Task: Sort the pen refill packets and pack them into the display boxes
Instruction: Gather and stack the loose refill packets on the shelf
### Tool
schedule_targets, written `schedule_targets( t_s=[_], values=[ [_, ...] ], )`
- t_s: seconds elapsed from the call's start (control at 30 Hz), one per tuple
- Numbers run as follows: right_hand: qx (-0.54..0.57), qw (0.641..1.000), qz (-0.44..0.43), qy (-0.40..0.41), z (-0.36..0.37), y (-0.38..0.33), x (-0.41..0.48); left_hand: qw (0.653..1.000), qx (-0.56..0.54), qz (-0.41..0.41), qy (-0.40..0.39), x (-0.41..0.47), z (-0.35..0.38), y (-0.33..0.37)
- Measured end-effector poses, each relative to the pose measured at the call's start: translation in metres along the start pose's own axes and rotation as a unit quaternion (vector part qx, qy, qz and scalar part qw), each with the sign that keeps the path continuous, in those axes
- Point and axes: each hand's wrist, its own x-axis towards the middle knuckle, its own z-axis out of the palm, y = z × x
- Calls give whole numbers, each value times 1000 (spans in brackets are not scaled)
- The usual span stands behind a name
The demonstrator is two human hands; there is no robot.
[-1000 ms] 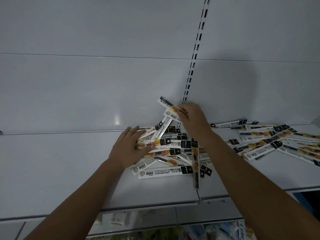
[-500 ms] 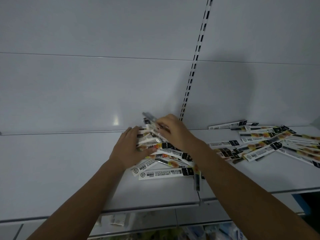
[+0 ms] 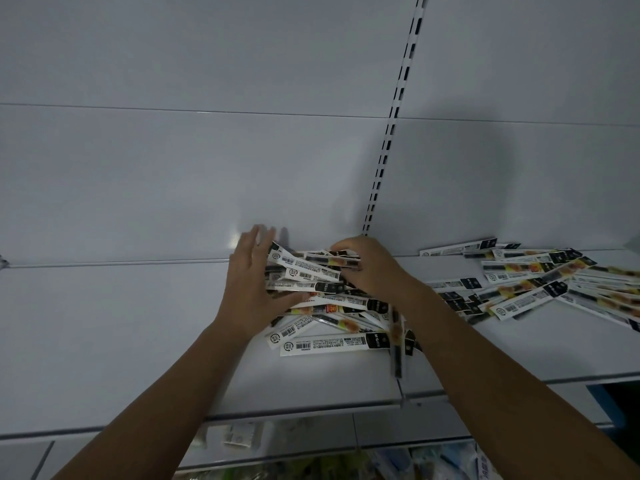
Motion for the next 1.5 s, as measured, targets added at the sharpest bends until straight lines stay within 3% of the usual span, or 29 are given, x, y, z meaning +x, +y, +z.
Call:
schedule_targets(
  t_s=[0.17, 0.27, 0.33, 0.47, 0.63, 0.77, 0.87, 0.93, 1.03, 1.1, 1.2, 1.37, 1.5],
  values=[
    [-5, 999, 39, 5, -37, 39, -37, 979, 144, 111, -95, 3, 5, 7],
    [23, 989, 58, -132, -55, 61, -76, 967, 189, 117, -128, 10, 9, -1],
    [-7, 983, 39, -179, -54, 77, -93, 960, 216, 124, -129, 14, 10, -5],
    [-62, 995, 40, -63, -42, 108, -97, 965, 219, 102, -103, 17, 11, 1],
    [-55, 994, 77, 62, -24, 108, -88, 969, 203, 76, -116, 20, 9, 7],
    [14, 997, 70, 8, -7, 82, -83, 981, 125, 21, -145, 23, 5, 8],
    [80, 993, 77, 33, -22, 78, -90, 987, 100, 41, -117, 18, -7, 6],
    [19, 994, 100, 45, -38, 90, -99, 986, 112, 30, -122, 10, -16, 5],
    [-106, 981, 161, -25, -44, 110, -108, 967, 148, -38, -203, -4, -16, 5],
    [-134, 975, 169, -45, -31, 112, -109, 965, 135, -53, -216, -11, -7, 7],
    [-91, 977, 192, -17, -17, 89, -100, 974, 105, -64, -189, -13, 8, 13],
    [19, 994, 105, -5, 13, 61, -65, 985, 49, -37, -164, -4, 19, 17],
    [224, 955, 153, 117, 5, 39, -60, 989, -14, -66, -135, 1, 20, 13]
  ],
)
